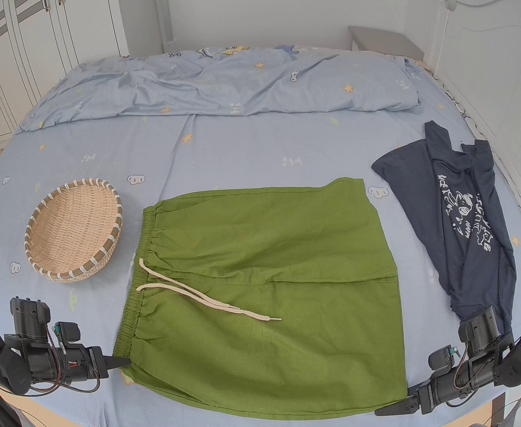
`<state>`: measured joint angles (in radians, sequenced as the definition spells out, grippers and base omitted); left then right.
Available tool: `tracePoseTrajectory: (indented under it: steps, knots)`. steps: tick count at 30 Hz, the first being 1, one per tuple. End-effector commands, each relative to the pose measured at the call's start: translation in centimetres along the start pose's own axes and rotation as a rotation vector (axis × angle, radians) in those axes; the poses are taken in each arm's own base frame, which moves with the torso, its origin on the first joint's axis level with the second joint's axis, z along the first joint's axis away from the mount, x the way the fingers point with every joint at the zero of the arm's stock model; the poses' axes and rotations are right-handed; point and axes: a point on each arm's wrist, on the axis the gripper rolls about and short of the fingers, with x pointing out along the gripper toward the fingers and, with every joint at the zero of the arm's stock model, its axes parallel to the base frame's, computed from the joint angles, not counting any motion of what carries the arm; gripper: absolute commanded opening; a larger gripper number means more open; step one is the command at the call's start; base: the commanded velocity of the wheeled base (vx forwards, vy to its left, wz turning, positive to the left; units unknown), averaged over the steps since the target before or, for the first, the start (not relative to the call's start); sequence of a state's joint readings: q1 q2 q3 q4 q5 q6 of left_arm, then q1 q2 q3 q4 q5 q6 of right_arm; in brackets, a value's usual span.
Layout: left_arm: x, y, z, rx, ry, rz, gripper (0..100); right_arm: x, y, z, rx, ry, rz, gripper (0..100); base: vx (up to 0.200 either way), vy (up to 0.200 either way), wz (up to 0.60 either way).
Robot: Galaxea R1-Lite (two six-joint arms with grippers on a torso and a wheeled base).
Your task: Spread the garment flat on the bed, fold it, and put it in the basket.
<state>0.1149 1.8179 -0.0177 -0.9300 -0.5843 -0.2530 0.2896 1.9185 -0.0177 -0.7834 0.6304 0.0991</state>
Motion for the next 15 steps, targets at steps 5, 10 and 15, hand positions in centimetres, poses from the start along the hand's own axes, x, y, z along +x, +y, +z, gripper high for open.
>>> tracePoseTrajectory:
  steps: [5,10,15]
  knots:
    - [-0.14,0.1,-0.48,-0.014,0.015,0.006,0,-0.08,-0.24,-0.73,0.039,0.033,-0.008,100,0.0,0.0,0.0]
    - [-0.19,0.19,-0.47,-0.019,0.013,0.009,0,-0.3,-0.4,-0.84,0.057,0.033,-0.015,0,0.0,0.0,0.0]
    - [-0.19,0.19,-0.5,-0.02,0.015,0.01,0,-0.39,-0.52,-0.85,0.066,0.031,-0.019,0,0.0,0.0,0.0]
